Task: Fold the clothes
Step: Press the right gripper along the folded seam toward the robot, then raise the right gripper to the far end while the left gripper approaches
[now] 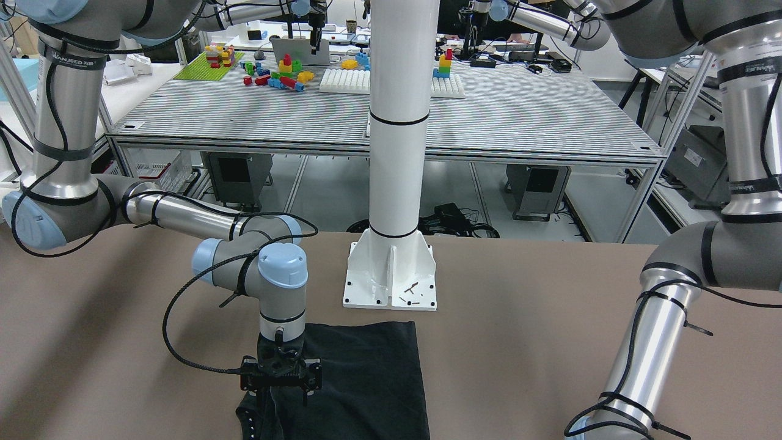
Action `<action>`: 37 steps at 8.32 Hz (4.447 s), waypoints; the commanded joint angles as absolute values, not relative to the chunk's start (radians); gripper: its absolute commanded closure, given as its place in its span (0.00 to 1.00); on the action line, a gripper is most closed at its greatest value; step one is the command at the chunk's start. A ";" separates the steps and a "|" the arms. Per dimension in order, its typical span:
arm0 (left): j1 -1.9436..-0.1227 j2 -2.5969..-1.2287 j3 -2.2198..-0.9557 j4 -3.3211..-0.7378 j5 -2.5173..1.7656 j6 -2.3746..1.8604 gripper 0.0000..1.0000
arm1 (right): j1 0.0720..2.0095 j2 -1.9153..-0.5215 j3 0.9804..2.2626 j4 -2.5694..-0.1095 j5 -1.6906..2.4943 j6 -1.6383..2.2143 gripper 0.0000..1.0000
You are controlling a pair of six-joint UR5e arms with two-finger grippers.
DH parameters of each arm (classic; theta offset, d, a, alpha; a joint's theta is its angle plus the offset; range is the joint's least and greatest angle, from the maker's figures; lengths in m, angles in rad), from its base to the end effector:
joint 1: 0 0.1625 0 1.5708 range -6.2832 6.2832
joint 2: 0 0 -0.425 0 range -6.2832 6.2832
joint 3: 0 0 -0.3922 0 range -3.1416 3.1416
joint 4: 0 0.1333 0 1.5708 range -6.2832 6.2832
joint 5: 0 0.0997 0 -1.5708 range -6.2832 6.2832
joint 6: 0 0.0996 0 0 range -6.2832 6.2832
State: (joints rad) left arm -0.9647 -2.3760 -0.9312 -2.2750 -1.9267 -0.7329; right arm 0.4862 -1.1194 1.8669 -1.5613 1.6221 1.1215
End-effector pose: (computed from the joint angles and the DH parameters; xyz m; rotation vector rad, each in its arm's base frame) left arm 0.3912 -0.7374 0.3764 0.4675 0.7943 0.0371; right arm -0.4828 -0.4002 0.2821 0.2977 -0.6975 0.0157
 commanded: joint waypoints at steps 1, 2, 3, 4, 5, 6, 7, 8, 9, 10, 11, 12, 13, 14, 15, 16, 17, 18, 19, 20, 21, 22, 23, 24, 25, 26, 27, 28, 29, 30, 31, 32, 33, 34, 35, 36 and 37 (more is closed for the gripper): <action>-0.965 -2.370 -0.933 -2.279 -1.927 -0.733 0.06 | 0.517 -1.063 1.775 -1.560 1.623 1.001 0.10; -0.965 -2.370 -0.933 -2.284 -1.927 -0.738 0.06 | 0.515 -1.062 1.764 -1.560 1.623 0.997 0.10; -0.965 -2.370 -0.936 -2.287 -1.927 -0.745 0.06 | 0.515 -1.062 1.750 -1.560 1.623 0.996 0.09; -0.965 -2.370 -0.937 -2.287 -1.927 -0.746 0.06 | 0.515 -1.062 1.717 -1.560 1.623 0.993 0.09; -0.965 -2.370 -0.936 -2.287 -1.927 -0.746 0.06 | 0.517 -1.062 1.689 -1.560 1.623 0.959 0.09; -0.965 -2.370 -0.937 -2.287 -1.927 -0.746 0.06 | 0.518 -1.062 1.687 -1.559 1.623 0.927 0.09; -0.963 -2.370 -0.936 -2.287 -1.927 -0.746 0.06 | 0.525 -1.060 1.687 -1.559 1.623 0.927 0.09; -0.963 -2.370 -0.936 -2.286 -1.927 -0.746 0.06 | 0.540 -1.060 1.689 -1.559 1.624 0.923 0.09; -0.963 -2.370 -0.936 -2.286 -1.927 -0.744 0.06 | 0.561 -1.060 1.687 -1.559 1.624 0.902 0.09; -0.962 -2.370 -0.936 -2.286 -1.927 -0.744 0.06 | 0.584 -1.066 1.681 -1.560 1.624 0.890 0.10; -0.956 -2.372 -0.936 -2.286 -1.927 -0.744 0.06 | 0.610 -1.068 1.658 -1.559 1.624 0.875 0.10; -0.954 -2.372 -0.936 -2.286 -1.927 -0.744 0.06 | 0.630 -1.074 1.648 -1.559 1.624 0.849 0.10; -0.950 -2.373 -0.936 -2.286 -1.927 -0.744 0.06 | 0.634 -1.097 1.647 -1.548 1.626 0.844 0.10; -0.951 -2.373 -0.936 -2.286 -1.927 -0.744 0.06 | 0.640 -1.115 1.647 -1.504 1.632 0.841 0.10; -0.950 -2.372 -0.936 -2.286 -1.927 -0.744 0.06 | 0.661 -1.109 1.649 -1.490 1.649 0.841 0.10; -0.950 -2.373 -0.936 -2.286 -1.927 -0.744 0.06 | 0.684 -1.085 1.649 -1.491 1.663 0.842 0.10; -0.950 -2.372 -0.936 -2.286 -1.927 -0.744 0.06 | 0.690 -1.048 1.646 -1.491 1.667 0.856 0.10; -0.950 -2.372 -0.936 -2.286 -1.927 -0.744 0.06 | 0.692 -1.013 1.641 -1.494 1.667 0.865 0.10; -0.950 -2.372 -0.936 -2.286 -1.927 -0.744 0.06 | 0.692 -0.946 1.588 -1.493 1.667 0.929 0.09; -0.950 -2.372 -0.936 -2.286 -1.927 -0.744 0.06 | 0.690 -0.839 1.475 -1.491 1.667 0.989 0.08; -0.950 -2.372 -0.936 -2.286 -1.927 -0.744 0.06 | 0.689 -0.774 1.386 -1.483 1.667 1.003 0.07; -0.950 -2.372 -0.936 -2.286 -1.927 -0.744 0.06 | 0.689 -0.773 1.358 -1.447 1.667 1.003 0.06; -0.950 -2.370 -0.936 -2.287 -1.927 -0.744 0.06 | 0.689 -0.772 1.330 -1.431 1.667 1.002 0.06; -0.950 -2.370 -0.936 -2.287 -1.927 -0.744 0.06 | 0.689 -0.775 1.319 -1.428 1.667 0.997 0.06; -0.950 -2.370 -0.936 -2.286 -1.927 -0.744 0.06 | 0.689 -0.785 1.316 -1.428 1.667 0.989 0.06; -0.950 -2.370 -0.936 -2.286 -1.927 -0.744 0.06 | 0.689 -0.801 1.318 -1.428 1.667 0.986 0.06; -0.950 -2.370 -0.936 -2.287 -1.927 -0.744 0.06 | 0.689 -0.808 1.316 -1.428 1.666 0.980 0.06; -0.950 -2.370 -0.936 -2.287 -1.927 -0.744 0.06 | 0.689 -0.819 1.316 -1.428 1.666 0.953 0.06; -0.950 -2.370 -0.936 -2.287 -1.927 -0.744 0.06 | 0.690 -0.831 1.316 -1.428 1.664 0.940 0.06; -0.950 -2.370 -0.936 -2.287 -1.927 -0.744 0.06 | 0.705 -0.831 1.318 -1.427 1.666 0.904 0.06; -0.950 -2.370 -0.937 -2.287 -1.927 -0.744 0.06 | 0.730 -0.853 1.321 -1.427 1.667 0.853 0.06; -0.950 -2.370 -0.937 -2.287 -1.927 -0.744 0.06 | 0.764 -0.911 1.330 -1.390 1.670 0.807 0.06; -0.950 -2.367 -0.937 -2.287 -1.927 -0.744 0.06 | 0.787 -0.995 1.330 -1.255 1.677 0.761 0.06; -0.950 -2.362 -0.952 -2.287 -1.927 -0.749 0.06 | 0.817 -1.012 1.331 -1.212 1.725 0.755 0.06; -0.951 -2.362 -0.969 -2.286 -1.928 -0.755 0.06 | 0.842 -1.008 1.348 -1.213 1.803 0.756 0.06; -0.951 -2.364 -0.980 -2.286 -1.937 -0.764 0.06 | 0.868 -1.009 1.412 -1.226 1.848 0.765 0.06; -0.951 -2.359 -1.017 -2.286 -1.940 -0.819 0.06 | 0.877 -1.014 1.490 -1.239 1.865 0.809 0.06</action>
State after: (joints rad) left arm -0.9505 -2.3633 -0.9711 -2.2860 -1.9323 -0.7603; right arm 0.8442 -1.0040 1.3778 -1.2294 1.8016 0.7659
